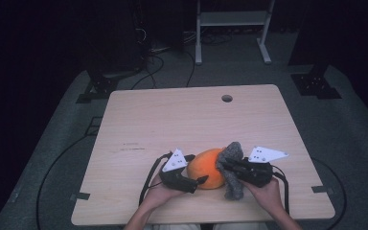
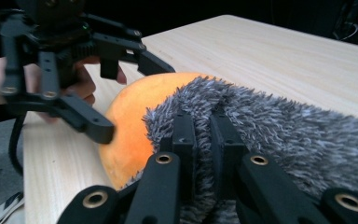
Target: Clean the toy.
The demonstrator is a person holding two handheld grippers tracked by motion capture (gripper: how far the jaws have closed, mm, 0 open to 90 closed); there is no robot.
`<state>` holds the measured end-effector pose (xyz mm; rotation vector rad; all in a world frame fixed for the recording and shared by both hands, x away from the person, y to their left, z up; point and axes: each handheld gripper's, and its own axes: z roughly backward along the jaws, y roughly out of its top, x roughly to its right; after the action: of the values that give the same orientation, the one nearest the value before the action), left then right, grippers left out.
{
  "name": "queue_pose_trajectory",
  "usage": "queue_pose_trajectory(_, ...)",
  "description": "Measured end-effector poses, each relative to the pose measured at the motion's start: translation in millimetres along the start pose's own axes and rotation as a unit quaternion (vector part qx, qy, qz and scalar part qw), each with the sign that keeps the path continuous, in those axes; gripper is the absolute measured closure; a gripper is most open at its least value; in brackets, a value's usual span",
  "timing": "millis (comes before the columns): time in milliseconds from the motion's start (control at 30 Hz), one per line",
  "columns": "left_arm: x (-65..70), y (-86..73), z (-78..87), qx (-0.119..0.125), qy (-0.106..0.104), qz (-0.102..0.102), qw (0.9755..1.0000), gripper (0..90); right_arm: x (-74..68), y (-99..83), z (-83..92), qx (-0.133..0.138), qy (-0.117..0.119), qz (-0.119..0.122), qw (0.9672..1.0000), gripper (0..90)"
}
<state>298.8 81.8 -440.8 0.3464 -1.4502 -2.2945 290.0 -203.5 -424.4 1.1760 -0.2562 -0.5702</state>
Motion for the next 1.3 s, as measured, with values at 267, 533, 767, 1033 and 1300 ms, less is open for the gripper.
queue_pose_trajectory(267, 3.8, 6.8, -1.0, 0.016, 0.011, -0.005, 0.9998, 35.6, 5.8, -10.2, 23.5, -0.029, -0.032, -0.004, 0.9991, 81.3)
queue_pose_trajectory(533, 17.0, 12.6, -5.5, 0.007, -0.002, -0.051, 0.9987, 29.0, -9.4, 11.6, 9.9, -0.002, -0.001, 0.027, 0.9996, 81.4)
queue_pose_trajectory(767, -2.5, 2.0, -13.3, -0.022, -0.038, 0.047, 0.9979, 15.5, -4.2, 3.6, 9.3, 0.000, 0.016, 0.012, 0.9998, 81.3)
queue_pose_trajectory(1033, 0.5, 6.6, -4.1, 0.014, -0.007, 0.021, 0.9997, 35.9, 18.0, -6.8, 22.5, -0.020, -0.046, -0.022, 0.9985, 81.5)
queue_pose_trajectory(1300, 6.3, 14.8, -3.7, 0.012, 0.001, 0.016, 0.9998, 37.0, -14.0, 18.9, 20.5, 0.029, -0.009, 0.035, 0.9989, 81.4)
